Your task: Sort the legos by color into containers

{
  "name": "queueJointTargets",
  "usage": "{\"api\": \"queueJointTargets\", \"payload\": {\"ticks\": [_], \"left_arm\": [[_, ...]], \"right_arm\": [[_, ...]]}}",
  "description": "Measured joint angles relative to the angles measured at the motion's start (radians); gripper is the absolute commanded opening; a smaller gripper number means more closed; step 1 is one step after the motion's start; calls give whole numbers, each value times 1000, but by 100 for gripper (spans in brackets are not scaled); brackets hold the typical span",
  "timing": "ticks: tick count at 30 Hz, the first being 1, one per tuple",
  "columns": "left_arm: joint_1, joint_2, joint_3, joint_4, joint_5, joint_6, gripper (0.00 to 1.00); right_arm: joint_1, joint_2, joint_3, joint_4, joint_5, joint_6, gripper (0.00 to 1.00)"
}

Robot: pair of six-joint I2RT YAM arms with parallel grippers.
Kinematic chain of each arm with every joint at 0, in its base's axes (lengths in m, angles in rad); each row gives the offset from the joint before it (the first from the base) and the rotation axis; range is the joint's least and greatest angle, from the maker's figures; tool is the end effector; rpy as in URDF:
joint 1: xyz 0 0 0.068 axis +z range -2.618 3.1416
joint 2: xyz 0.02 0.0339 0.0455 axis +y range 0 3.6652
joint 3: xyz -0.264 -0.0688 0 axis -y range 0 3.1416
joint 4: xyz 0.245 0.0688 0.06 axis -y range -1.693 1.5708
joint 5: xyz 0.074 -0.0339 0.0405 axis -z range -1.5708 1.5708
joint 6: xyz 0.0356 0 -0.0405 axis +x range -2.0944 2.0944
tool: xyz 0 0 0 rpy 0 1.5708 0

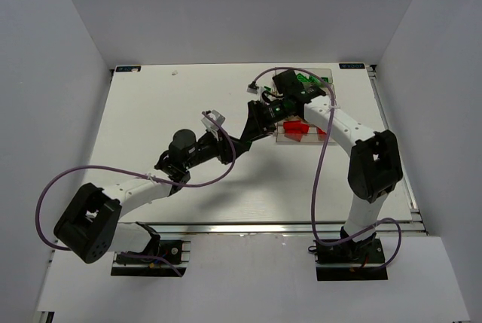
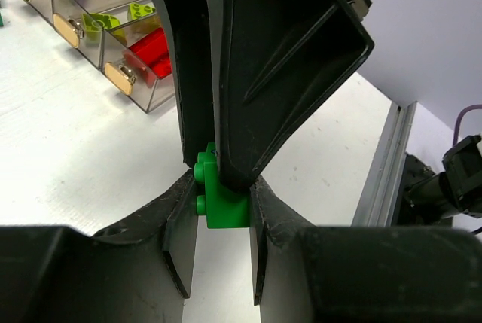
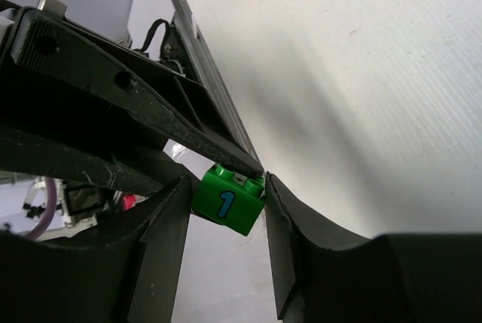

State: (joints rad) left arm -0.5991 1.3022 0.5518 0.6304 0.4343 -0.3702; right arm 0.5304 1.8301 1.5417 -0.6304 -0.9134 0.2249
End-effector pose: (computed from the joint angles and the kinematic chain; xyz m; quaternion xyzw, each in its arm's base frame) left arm 0.2191 -0.1678 0.2321 0.2254 0.7096 -0.4445 0.4981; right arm 0.3288 0.2255 0.2804 -0.2690 0.8189 0.4943 0.1131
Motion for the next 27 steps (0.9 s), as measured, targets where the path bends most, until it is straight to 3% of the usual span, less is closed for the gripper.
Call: {"api": "queueJointTargets", "payload": {"ticks": [20,23,27], "left_arm": [[-31,0,105,-266,-33,160,8],[-37,1,117,-296,-39,180,9],[-44,2,129,-327,-51,198,16]], "right_arm": [[41,-43,-30,-19,182,-50,51],[42,-45,-36,-19,185,-49,48],[44,-45,-45,-16,187,-47,29]]}}
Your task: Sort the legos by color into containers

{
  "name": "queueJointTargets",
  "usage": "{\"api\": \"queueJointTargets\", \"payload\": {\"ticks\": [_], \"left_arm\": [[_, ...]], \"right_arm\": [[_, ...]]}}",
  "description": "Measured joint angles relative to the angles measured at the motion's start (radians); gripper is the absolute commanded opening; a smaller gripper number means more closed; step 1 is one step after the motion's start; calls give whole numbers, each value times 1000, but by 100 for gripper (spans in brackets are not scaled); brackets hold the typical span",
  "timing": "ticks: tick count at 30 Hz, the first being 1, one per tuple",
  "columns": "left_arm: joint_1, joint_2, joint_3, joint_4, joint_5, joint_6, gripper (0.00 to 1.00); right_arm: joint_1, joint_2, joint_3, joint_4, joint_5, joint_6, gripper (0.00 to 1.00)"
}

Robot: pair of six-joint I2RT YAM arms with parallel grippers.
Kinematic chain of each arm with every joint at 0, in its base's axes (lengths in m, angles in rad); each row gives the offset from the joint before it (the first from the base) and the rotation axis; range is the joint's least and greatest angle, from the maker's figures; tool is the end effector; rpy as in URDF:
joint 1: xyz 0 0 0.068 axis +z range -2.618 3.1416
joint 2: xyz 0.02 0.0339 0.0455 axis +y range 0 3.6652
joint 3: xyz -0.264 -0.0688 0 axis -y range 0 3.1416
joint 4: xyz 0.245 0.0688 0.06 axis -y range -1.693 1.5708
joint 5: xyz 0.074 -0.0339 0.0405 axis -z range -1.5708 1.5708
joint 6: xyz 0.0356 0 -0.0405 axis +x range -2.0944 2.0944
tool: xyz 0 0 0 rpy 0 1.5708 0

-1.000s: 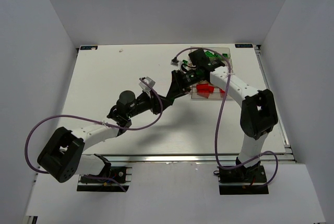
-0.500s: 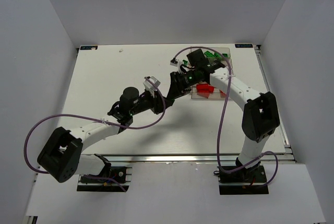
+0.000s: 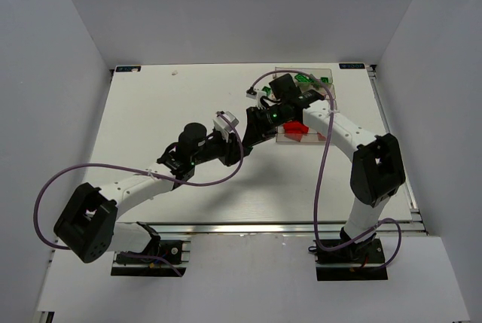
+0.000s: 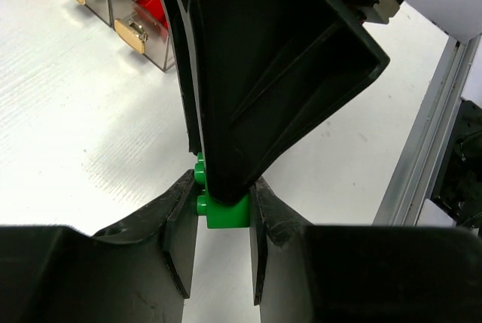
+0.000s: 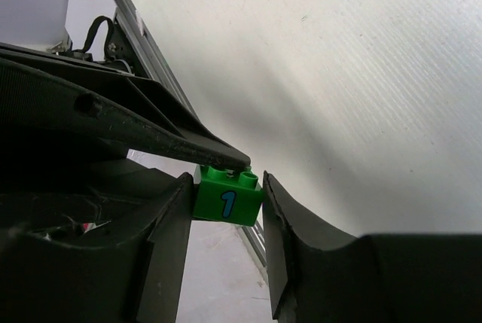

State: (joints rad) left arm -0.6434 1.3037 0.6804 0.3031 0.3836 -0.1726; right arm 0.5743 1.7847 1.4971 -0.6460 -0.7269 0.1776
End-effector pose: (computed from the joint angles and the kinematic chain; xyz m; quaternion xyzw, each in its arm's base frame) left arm 0.2207 -0.1821 0.2402 0.2941 0.7479 -0.3699 0.4661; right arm 0.3128 0.2306 0.2787 -0.2841 0.8483 0.4215 0.1484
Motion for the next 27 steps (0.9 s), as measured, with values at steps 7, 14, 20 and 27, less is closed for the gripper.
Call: {"api": "queueJointTargets", "payload": {"ticks": [7,14,20,27], "left_arm": [[-11,1,12,-18,-36,15,56],[-15,-8,22,4,-97,13,82],[-15,-31,22,27,-130,-3,87],[-13,-119,6,40,-221,-64,87]], "right_arm": [[-1,0,-4,12,-6,7,8],[-8,0,-7,13,-47,18,4],[-41,12,5,3,-61,3,0],[-192,167,245,-35,18,-89,0]]}}
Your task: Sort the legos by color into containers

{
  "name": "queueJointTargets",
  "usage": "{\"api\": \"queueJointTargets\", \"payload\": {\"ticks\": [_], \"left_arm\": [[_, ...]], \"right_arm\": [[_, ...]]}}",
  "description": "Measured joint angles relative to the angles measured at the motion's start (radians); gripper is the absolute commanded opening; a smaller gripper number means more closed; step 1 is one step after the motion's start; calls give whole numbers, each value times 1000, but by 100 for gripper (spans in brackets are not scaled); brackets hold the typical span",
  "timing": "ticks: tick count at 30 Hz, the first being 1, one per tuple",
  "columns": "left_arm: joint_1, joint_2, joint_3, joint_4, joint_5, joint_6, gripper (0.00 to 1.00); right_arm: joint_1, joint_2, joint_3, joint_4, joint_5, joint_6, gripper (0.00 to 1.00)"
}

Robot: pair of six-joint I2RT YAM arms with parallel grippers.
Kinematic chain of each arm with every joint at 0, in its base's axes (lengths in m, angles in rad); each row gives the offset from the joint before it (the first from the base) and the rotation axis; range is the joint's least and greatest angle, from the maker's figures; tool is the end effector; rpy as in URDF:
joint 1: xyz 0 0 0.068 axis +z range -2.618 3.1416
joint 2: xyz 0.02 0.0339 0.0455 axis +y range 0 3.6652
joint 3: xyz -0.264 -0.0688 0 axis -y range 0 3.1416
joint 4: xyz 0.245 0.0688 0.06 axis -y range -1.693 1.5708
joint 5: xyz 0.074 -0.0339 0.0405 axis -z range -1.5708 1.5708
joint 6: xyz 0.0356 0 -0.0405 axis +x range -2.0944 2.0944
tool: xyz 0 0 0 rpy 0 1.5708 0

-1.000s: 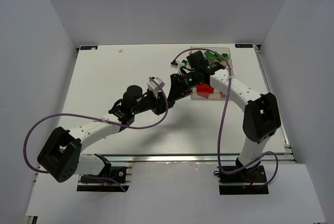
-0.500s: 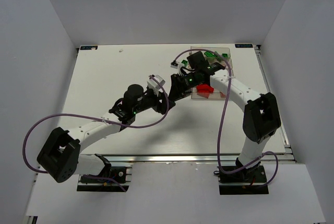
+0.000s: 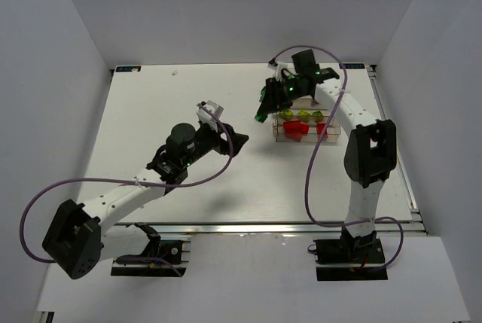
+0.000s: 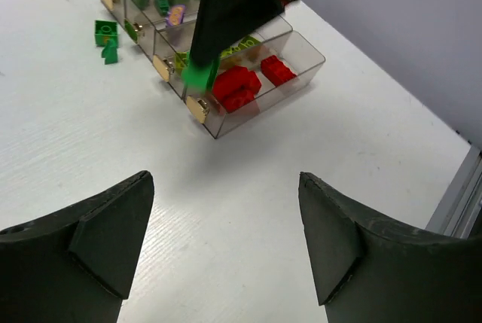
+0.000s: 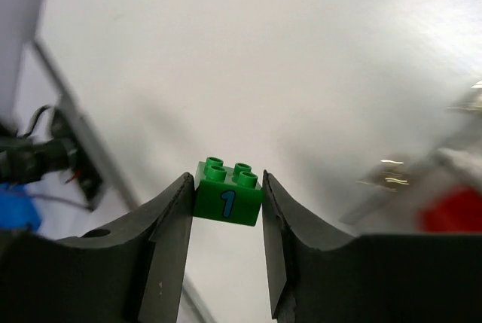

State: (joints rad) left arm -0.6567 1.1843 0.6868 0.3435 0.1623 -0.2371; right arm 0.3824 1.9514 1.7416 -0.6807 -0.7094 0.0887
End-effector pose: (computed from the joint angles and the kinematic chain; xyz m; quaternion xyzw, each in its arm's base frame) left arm 0.2121 -0.1708 0.2771 0.2092 0.7293 -0.3358 0.5582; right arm 0.3938 0.1834 0.2877 -0.2440 0.8576 0.3914 0.2278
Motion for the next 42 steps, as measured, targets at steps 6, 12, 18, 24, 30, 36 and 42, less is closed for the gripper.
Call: {"api": "queueJointTargets", "payload": {"ticks": [6,12,18,24,30,36,42], "left_arm": [[0,-66,-61,-14,-99,-114,88],[0,-87,-138,-43,-182,-243,88],[0,-116,-142,-83,-230,-292,88],[1,-132,-142,-93,-257,-318,88],[1,-131,-142,-105,-268,-331,88],[1,-118,-142,-104,-269,-346,88],[2,-34,-97,-105,-266,-359,84]], "right_arm": [[-179,159,288,18,169,-100,0],[-270,245,383,144,357,-138,0],[-303,361,436,301,500,-141,1],[-316,449,452,373,570,-151,12],[-323,492,465,413,606,-163,30],[-325,498,470,430,609,-177,69],[-340,498,471,435,575,-177,89]]}}
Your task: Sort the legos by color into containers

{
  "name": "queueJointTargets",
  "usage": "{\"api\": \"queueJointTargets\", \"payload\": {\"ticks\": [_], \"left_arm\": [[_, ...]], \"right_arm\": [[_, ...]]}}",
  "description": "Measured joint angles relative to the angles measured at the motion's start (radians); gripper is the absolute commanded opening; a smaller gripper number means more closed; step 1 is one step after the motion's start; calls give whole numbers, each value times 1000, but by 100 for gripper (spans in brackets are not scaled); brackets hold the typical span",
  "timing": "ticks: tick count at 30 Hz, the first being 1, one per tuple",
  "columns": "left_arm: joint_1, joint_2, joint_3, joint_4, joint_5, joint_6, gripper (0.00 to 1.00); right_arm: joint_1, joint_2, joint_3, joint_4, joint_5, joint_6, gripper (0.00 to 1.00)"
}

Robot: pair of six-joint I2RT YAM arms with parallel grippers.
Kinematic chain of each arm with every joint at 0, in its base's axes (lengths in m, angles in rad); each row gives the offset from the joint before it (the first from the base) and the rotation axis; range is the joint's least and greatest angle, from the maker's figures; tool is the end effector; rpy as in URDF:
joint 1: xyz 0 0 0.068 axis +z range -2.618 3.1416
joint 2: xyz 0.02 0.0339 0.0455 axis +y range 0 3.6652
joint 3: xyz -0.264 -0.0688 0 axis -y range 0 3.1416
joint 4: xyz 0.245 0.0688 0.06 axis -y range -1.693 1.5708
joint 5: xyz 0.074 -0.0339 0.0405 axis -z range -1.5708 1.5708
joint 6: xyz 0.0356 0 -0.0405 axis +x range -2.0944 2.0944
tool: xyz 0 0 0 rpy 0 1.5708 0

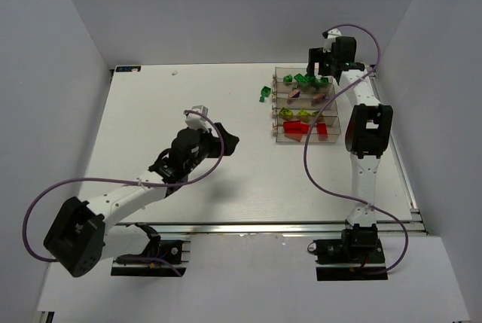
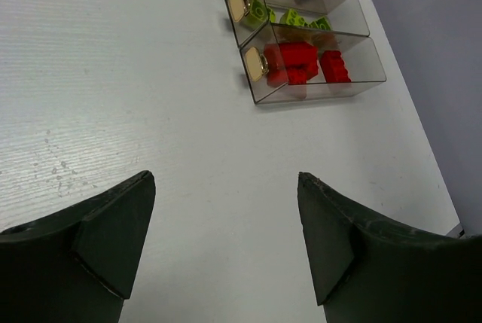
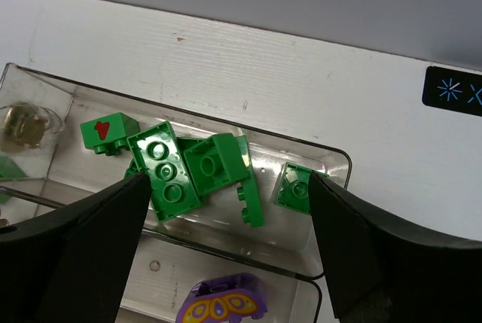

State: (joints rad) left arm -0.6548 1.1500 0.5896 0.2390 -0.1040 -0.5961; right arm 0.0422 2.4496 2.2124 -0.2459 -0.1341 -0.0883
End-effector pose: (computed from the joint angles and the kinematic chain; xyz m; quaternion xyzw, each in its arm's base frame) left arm 0.2048 -0.1526 0.2405 -0.0066 0.8106 -0.3078 0.4982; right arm 0.5716 0.0289 0.2319 -0.0903 0.8497 0.0454 0.5175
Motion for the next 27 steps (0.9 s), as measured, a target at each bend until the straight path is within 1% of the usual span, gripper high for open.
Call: {"api": "queueJointTargets", "payload": {"ticks": [1,4,5,6,7,8,9,10,11,12,13,14,16,18,19,22,25,27], "left_arm": [[3,31,24,-3,5,-3,82],[17,137,117,-5,24,-11,54],[26,177,155,-10,35,-14,47],[39,229,206,-14,50,-16,34],[55,279,255,-18,69,-23,29],[73,335,311,-30,92,-26,26],[92,394,378,-42,116,-26,22],[105,453,443,-51,135,-26,22],[117,518,514,-62,155,-22,23],[129,586,601,-92,171,-18,35],[138,656,687,-110,185,-5,42],[145,721,762,-127,197,8,49],[150,860,950,-197,219,31,58],[150,984,1117,-263,237,65,60],[150,1046,1202,-292,247,84,63],[149,1184,1381,-375,264,116,67],[147,1274,1491,-431,260,121,67],[144,1300,1509,-449,244,117,66]], "right_arm": [[-5,0,0,0,-14,2,89],[-36,-9,-4,-6,-113,5,89],[-51,-21,-17,-5,-171,5,84],[-70,-49,-58,11,-240,6,76],[-91,-93,-120,27,-314,15,64],[-113,-138,-172,32,-386,25,18],[-132,-176,-204,32,-455,30,0],[-149,-204,-213,27,-513,36,0],[-168,-234,-213,18,-569,44,0],[-182,-264,-214,13,-619,48,0],[-192,-298,-225,18,-664,50,8],[-195,-336,-248,18,-700,53,27],[-191,-425,-319,19,-771,53,34],[-180,-499,-392,29,-819,53,35],[-176,-525,-420,29,-837,53,36],[-161,-555,-459,25,-868,54,36],[-163,-557,-485,6,-878,63,36],[-168,-557,-502,1,-879,66,36]]}}
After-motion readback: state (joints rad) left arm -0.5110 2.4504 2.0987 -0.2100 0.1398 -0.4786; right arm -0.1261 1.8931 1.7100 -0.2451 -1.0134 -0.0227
